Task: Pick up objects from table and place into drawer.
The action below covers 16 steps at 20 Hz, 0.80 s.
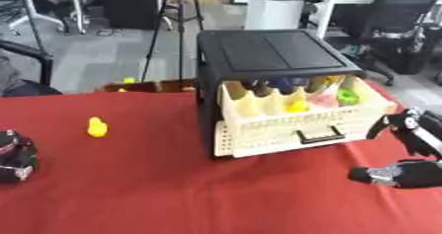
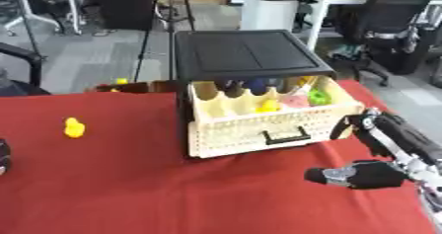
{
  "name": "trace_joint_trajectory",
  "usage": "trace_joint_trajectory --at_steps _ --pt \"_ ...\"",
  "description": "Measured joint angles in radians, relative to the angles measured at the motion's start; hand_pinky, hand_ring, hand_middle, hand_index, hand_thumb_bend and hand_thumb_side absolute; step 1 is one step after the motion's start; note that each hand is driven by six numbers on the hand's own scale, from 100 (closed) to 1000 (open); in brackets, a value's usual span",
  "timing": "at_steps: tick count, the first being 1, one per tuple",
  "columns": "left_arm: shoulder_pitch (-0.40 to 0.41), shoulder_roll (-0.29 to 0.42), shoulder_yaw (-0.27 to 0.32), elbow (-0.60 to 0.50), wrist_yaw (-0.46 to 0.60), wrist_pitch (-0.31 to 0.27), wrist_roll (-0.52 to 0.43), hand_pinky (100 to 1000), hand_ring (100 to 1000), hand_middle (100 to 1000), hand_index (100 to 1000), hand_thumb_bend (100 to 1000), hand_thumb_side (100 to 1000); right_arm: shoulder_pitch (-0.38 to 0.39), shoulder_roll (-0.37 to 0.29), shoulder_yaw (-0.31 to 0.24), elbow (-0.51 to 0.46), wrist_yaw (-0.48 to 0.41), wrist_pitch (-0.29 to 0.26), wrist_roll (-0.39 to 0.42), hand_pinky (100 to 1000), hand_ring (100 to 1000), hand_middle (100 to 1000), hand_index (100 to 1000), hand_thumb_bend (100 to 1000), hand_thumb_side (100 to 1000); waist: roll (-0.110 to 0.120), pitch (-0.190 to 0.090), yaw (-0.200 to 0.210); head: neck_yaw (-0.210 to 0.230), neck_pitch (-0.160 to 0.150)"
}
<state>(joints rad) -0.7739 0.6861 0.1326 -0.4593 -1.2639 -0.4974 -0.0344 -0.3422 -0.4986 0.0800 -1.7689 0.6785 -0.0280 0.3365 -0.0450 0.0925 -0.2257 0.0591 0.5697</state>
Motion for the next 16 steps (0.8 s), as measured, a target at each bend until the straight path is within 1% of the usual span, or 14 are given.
trace_joint_trajectory --at_steps 4,8,12,15,16 --pt "0.0 0.0 0.0 0.0 0.018 0.003 0.005 242 215 166 505 100 247 0.0 0.001 0.0 0.001 0.0 0.0 0.0 268 100 100 607 905 720 -0.001 0.0 0.001 0.0 0.0" --pt "0.0 0.0 0.0 -0.001 0.037 0.004 0.014 200 161 111 453 100 246 0.0 0.001 0.0 0.001 0.0 0.0 0.0 269 100 100 606 905 721 -0.005 0.0 0.004 -0.001 0.0" --pt "0.0 0.0 0.0 -0.006 0.049 0.005 0.021 169 122 100 412 100 245 0.0 0.001 0.0 0.001 0.0 0.0 0.0 270 100 100 606 904 721 -0.006 -0.001 0.005 -0.004 0.0" --pt "0.0 0.0 0.0 -0.008 0.059 0.005 0.024 161 110 100 398 100 244 0.0 0.001 0.0 0.001 0.0 0.0 -0.001 270 100 100 606 904 721 -0.006 -0.001 0.005 -0.005 0.0" --pt "0.0 0.0 0.0 -0.01 0.062 0.005 0.023 159 107 100 395 100 268 0.001 0.001 0.0 0.001 0.0 0.0 -0.001 270 100 100 606 903 722 -0.006 -0.002 0.005 -0.007 0.0"
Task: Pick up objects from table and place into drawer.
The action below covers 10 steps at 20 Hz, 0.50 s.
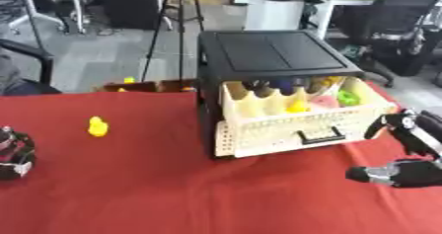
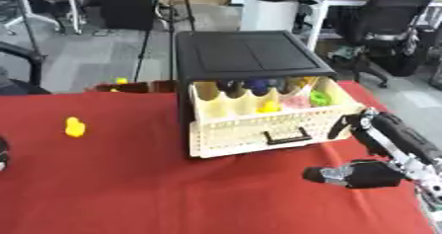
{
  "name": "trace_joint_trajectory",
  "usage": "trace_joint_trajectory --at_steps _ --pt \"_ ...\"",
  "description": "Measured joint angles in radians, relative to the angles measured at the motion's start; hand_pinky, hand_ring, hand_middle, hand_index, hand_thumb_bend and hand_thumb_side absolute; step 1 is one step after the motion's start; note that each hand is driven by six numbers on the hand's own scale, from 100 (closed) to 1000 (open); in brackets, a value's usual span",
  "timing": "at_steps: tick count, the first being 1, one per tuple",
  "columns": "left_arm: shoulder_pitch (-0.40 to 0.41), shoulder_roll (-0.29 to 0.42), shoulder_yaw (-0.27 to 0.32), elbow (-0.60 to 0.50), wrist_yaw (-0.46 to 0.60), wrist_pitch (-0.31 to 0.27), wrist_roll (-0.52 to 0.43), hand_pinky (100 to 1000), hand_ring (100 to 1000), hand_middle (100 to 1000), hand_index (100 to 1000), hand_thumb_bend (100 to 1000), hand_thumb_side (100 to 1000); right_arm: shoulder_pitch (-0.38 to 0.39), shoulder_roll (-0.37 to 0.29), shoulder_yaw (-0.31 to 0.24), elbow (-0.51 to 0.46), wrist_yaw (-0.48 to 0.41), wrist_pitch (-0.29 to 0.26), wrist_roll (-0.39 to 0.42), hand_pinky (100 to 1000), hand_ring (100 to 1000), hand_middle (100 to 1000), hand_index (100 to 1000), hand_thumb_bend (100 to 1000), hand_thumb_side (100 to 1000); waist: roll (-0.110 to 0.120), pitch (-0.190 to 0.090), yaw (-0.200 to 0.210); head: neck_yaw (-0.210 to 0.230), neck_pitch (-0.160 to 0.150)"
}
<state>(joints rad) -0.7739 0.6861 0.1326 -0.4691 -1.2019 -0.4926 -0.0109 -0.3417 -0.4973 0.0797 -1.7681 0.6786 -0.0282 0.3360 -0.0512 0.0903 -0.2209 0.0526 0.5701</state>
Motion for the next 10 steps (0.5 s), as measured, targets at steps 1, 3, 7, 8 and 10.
trace_joint_trajectory --at_steps 1,3,7,8,10 --pt "0.0 0.0 0.0 -0.003 0.004 -0.001 -0.001 156 103 100 392 100 244 0.0 0.0 0.0 0.0 0.0 0.0 0.0 271 100 100 606 904 722 0.0 -0.001 0.0 -0.001 0.0" --pt "-0.001 0.0 0.0 -0.008 0.013 -0.006 -0.006 150 100 100 385 100 244 0.0 0.0 0.0 0.0 0.0 0.0 0.0 271 100 100 606 904 722 0.0 -0.002 0.001 -0.001 0.0" --pt "-0.006 0.009 0.0 -0.034 0.03 -0.026 -0.028 143 100 100 370 100 244 0.006 0.001 -0.001 0.0 0.0 0.0 0.0 273 100 100 606 904 723 -0.001 -0.005 0.002 -0.002 0.0" --pt "-0.009 0.013 0.0 -0.043 0.033 -0.032 -0.034 145 100 100 369 100 244 0.008 0.001 -0.001 0.001 0.0 0.0 0.0 273 100 100 606 904 723 -0.001 -0.007 0.002 -0.002 0.0" --pt "-0.013 0.023 0.0 -0.064 0.041 -0.048 -0.05 146 100 100 366 100 244 0.008 0.003 -0.002 0.002 0.0 0.0 0.0 273 100 100 606 903 724 -0.001 -0.014 0.003 -0.002 0.0"
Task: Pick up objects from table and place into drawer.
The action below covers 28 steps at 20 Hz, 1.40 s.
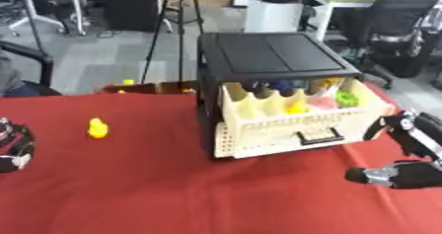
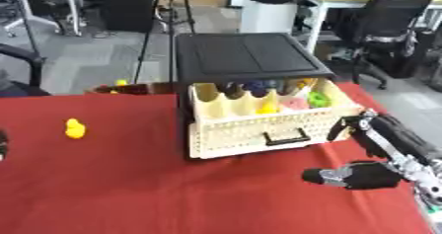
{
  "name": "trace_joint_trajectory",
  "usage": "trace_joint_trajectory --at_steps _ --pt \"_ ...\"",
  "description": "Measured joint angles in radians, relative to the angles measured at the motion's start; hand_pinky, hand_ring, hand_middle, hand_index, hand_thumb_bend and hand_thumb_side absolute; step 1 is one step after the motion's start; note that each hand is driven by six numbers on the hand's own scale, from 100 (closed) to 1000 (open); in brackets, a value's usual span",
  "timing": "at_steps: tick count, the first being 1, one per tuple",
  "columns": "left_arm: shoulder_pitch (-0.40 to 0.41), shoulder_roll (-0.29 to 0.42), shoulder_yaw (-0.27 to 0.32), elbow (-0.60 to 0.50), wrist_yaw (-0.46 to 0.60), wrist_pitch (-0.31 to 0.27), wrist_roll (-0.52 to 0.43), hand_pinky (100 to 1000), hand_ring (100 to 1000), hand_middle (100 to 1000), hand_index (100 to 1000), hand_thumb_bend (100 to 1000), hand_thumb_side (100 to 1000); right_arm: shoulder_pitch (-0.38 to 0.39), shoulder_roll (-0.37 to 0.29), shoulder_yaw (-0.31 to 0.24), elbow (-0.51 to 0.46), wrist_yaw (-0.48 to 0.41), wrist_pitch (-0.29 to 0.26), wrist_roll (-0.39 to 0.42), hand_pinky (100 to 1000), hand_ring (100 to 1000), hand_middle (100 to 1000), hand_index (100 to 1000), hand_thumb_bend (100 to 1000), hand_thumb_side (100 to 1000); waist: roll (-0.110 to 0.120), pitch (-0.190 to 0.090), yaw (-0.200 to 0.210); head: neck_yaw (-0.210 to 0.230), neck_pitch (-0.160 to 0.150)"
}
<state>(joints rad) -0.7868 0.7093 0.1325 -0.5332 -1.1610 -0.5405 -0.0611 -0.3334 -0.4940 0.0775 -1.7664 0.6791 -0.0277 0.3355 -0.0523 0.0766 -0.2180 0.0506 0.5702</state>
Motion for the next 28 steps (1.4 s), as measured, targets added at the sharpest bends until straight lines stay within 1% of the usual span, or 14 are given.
trace_joint_trajectory --at_steps 7,13,16,17,22,25,28 --pt "-0.016 0.028 -0.015 -0.07 0.021 -0.065 -0.041 154 100 100 359 100 244 0.009 0.006 -0.004 0.005 0.0 0.0 0.0 275 100 100 606 904 730 0.001 -0.017 0.002 -0.003 0.0" --pt "-0.035 0.04 -0.047 -0.136 0.032 -0.123 -0.041 160 100 100 354 100 231 0.014 0.007 -0.004 0.006 0.0 0.0 0.0 277 100 100 605 900 730 0.005 -0.03 0.002 -0.008 0.0" --pt "-0.045 0.04 -0.069 -0.173 0.043 -0.156 -0.035 165 100 100 354 100 212 0.018 0.009 -0.004 0.009 0.0 0.0 0.0 278 100 100 605 900 729 0.008 -0.035 0.0 -0.008 0.0" --pt "-0.05 0.04 -0.077 -0.187 0.048 -0.167 -0.034 139 100 100 353 100 201 0.018 0.01 -0.004 0.011 0.0 0.0 0.0 279 100 100 605 900 729 0.009 -0.037 -0.001 -0.008 0.0" --pt "-0.075 0.037 -0.122 -0.259 0.083 -0.226 -0.033 129 100 100 352 100 169 0.024 0.014 -0.003 0.011 0.0 -0.001 0.001 281 100 100 605 899 729 0.015 -0.045 -0.005 -0.008 0.0" --pt "-0.093 0.024 -0.151 -0.303 0.119 -0.257 -0.037 116 100 100 351 100 158 0.026 0.014 -0.003 0.012 0.0 -0.003 0.003 283 100 100 605 898 728 0.017 -0.05 -0.01 -0.008 0.001" --pt "-0.107 0.003 -0.173 -0.333 0.162 -0.276 -0.049 107 100 100 351 100 146 0.026 0.015 0.001 0.015 0.0 -0.004 0.004 285 100 100 605 898 728 0.019 -0.052 -0.016 -0.007 0.003"
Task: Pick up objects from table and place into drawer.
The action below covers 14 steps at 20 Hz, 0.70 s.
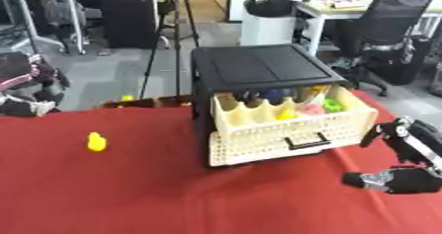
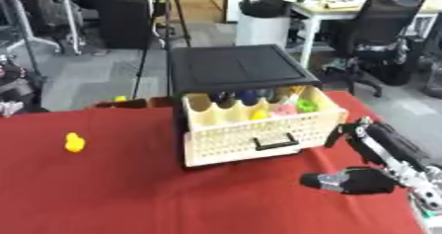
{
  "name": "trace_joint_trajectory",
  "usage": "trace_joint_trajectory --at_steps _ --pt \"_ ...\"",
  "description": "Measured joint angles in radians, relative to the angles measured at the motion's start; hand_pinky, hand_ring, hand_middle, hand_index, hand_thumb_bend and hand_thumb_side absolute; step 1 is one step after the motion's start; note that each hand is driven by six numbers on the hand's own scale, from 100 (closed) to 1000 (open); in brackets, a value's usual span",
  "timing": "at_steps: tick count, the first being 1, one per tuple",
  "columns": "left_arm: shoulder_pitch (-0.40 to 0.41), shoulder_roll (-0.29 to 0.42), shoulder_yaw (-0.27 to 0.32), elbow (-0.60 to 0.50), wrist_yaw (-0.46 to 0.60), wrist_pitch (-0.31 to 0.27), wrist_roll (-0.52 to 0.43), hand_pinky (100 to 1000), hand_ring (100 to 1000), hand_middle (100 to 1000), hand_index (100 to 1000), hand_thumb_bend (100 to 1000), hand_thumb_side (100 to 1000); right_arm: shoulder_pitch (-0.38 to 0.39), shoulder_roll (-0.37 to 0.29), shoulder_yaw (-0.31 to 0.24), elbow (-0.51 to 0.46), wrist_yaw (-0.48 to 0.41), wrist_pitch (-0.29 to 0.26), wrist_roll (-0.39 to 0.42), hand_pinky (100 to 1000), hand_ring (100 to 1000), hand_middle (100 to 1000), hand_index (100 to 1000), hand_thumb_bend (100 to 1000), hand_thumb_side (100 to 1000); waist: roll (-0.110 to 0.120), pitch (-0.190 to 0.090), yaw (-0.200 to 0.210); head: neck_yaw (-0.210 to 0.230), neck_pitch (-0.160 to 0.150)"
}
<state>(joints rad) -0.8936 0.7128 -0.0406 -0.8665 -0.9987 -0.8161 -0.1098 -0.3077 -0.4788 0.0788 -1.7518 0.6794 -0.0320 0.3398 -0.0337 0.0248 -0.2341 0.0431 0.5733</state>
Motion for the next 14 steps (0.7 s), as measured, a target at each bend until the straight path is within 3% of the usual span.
trace_joint_trajectory --at_steps 14 --pt "-0.062 -0.12 -0.038 -0.067 0.168 -0.002 -0.112 102 100 100 354 100 122 -0.014 0.011 0.027 0.002 0.0 -0.02 0.022 289 100 100 604 897 728 0.01 -0.011 -0.069 -0.009 0.0"
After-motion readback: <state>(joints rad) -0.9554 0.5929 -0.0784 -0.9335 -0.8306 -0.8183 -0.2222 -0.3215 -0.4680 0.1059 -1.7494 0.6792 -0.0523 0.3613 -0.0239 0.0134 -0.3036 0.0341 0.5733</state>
